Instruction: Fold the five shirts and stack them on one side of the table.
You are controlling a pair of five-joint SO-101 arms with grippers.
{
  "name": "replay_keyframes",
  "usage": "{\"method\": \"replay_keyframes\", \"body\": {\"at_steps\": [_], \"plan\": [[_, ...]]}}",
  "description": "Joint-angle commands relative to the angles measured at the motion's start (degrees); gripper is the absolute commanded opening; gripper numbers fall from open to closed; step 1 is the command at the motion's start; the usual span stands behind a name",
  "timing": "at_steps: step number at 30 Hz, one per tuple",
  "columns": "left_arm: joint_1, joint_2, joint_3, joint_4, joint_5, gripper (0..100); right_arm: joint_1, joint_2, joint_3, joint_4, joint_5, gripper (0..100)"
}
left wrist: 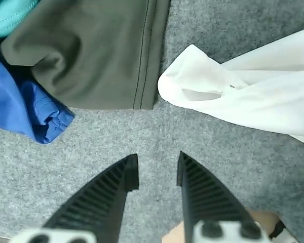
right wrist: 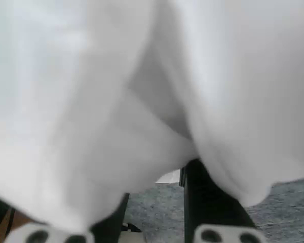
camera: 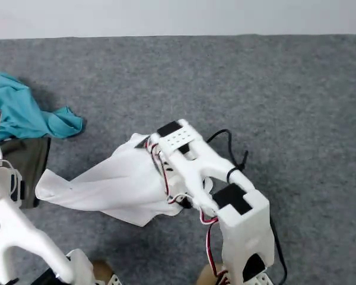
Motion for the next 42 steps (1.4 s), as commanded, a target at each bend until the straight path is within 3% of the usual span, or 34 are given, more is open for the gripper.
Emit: {"method": "replay_keyframes", "body": {"at_steps": [1,23,28,30,42], "plan": [[0.0,-1.4,-0.3,-0.8,0.5,14,1.7,-0.5,-3.5,0.2,1.8,13.6],[0.3,-1.4,-0.3,-0.5,0.5,14,1.6,3.3,-3.3,2.2,6.6,13.1],[0.3,-1.4,-0.3,-0.5,0.5,14,1.7,4.0,-3.6,1.5,6.6,0.2],[0.3,-1.4,-0.3,-0.6,0.5,14,1.8,3.8,-3.8,1.5,6.7,1.5],[0.4,-1.5,-0.7,-0.5,0.5,14,6.7,-5.8,-17.1,9.9,7.8,1.0]]}}
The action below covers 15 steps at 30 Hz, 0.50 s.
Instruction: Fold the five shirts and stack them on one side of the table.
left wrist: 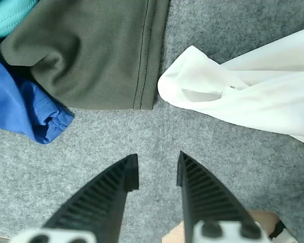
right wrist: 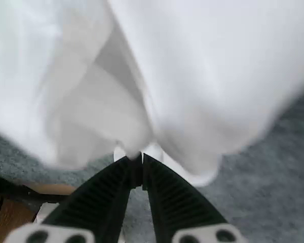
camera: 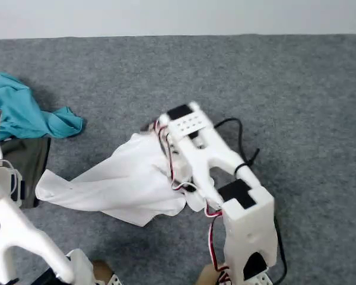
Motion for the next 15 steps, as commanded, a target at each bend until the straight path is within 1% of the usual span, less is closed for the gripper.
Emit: {"method": "replay_keyframes", "body": {"at_steps": [1,6,11,15], "plan": [[0.4,-1.5,-0.7,-0.5,0.5,14,2.3,-6.3,-5.8,3.4,0.4,1.0],[0.3,-2.8,-0.7,-0.6,0.5,14,2.8,-10.9,-6.2,4.1,0.4,1.0],[0.8,-8.9,-0.4,-1.8,0.5,14,2.8,-18.2,-5.9,4.3,0.4,1.0],[3.0,-13.4,-0.3,-2.2,0.5,14,2.8,-23.2,-0.4,4.2,0.2,1.0]]}}
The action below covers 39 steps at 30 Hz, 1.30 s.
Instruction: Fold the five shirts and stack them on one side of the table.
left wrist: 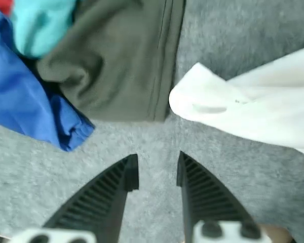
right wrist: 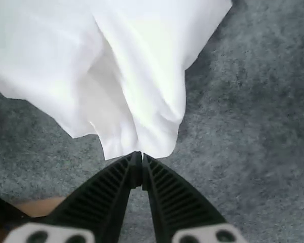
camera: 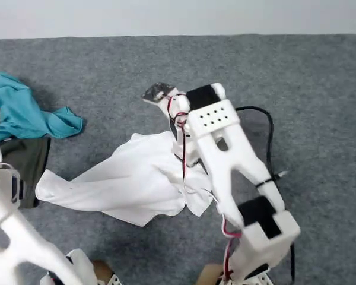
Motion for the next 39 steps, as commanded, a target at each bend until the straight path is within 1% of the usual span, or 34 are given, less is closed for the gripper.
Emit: {"method": "replay_keyframes", "body": {"at_steps": [1,3,5,8,11,17,23,24,26,28,30,31,35,39], "plan": [[3.0,-4.4,-0.2,-1.1,0.6,14,0.4,-6.6,3.9,2.2,-0.1,1.0],[5.5,-5.3,0.7,-1.3,1.3,14,0.7,-6.7,6.2,1.9,-0.4,1.5],[8.0,-5.1,1.7,-1.4,4.0,14,0.7,-6.5,7.4,0.7,-1.8,2.6],[10.5,-4.9,3.5,-1.4,6.3,14,0.7,-4.8,7.6,-1.1,-2.5,12.5],[11.6,-5.3,4.0,-1.1,6.6,14,0.7,-1.3,7.6,-3.9,-4.3,21.7],[11.2,-5.3,4.0,-0.9,6.6,14,0.7,8.0,7.6,-10.3,-4.2,22.8],[11.2,-5.4,3.9,1.1,6.6,14,0.3,16.7,6.9,-15.3,-4.2,21.8],[11.2,-5.4,3.9,1.2,6.6,14,0.3,17.7,5.5,-14.7,-4.2,19.1],[11.2,-5.4,3.9,1.8,6.6,14,0.6,18.8,1.8,-13.7,-4.0,9.5],[11.2,-5.4,3.9,1.8,6.6,14,0.7,19.0,-2.6,-12.2,-2.1,0.5],[11.2,-5.4,3.9,1.8,6.6,14,0.7,19.0,-7.5,-9.5,0.3,2.0],[11.2,-5.4,3.8,1.8,6.6,14,0.7,19.0,-10.4,-8.3,0.9,1.2],[11.2,-5.4,3.6,1.8,6.6,14,2.2,19.1,-24.9,-3.6,1.4,1.0],[11.1,-5.4,3.6,1.8,6.6,14,4.9,19.6,-39.8,-1.7,1.6,1.0]]}}
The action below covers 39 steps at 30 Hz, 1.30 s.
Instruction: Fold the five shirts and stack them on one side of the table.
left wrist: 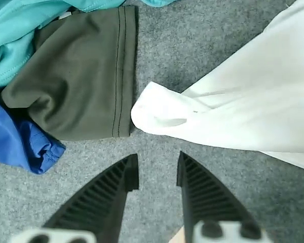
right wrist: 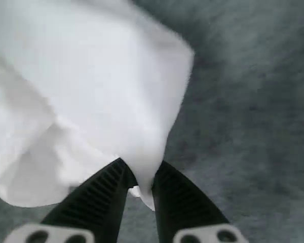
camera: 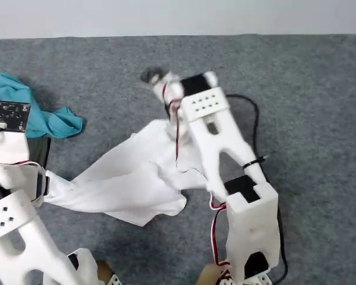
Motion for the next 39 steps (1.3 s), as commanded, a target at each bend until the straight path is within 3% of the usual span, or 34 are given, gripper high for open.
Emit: {"method": "replay_keyframes", "body": {"at_steps": [1,11,16,19,23,29,34,39], "plan": [[0.3,-1.5,-0.7,0.7,0.4,14,2.9,-0.4,-15.5,1.4,1.3,1.0],[-2.8,-2.2,-1.1,2.1,0.2,14,9.4,-0.5,-34.6,-6.5,8.4,1.0],[-4.6,-5.6,-0.8,2.0,-0.4,14,9.0,-0.4,-37.6,-8.0,10.9,1.0],[-4.3,-7.4,-0.4,1.9,-1.5,14,6.0,-0.3,-34.4,-7.9,10.8,1.0],[-4.3,-8.8,1.5,1.9,-1.5,14,-3.0,-0.6,-30.5,-7.0,11.1,1.0],[-4.6,-11.3,2.9,1.9,-1.5,14,-12.6,-2.0,-33.0,-7.0,13.3,1.0],[-4.6,-14.8,2.9,1.9,-1.5,14,-11.1,-4.9,-39.2,-6.9,13.4,1.0],[-4.6,-17.1,2.9,1.9,-1.6,14,-4.4,-8.3,-42.5,-6.8,13.5,1.0]]}}
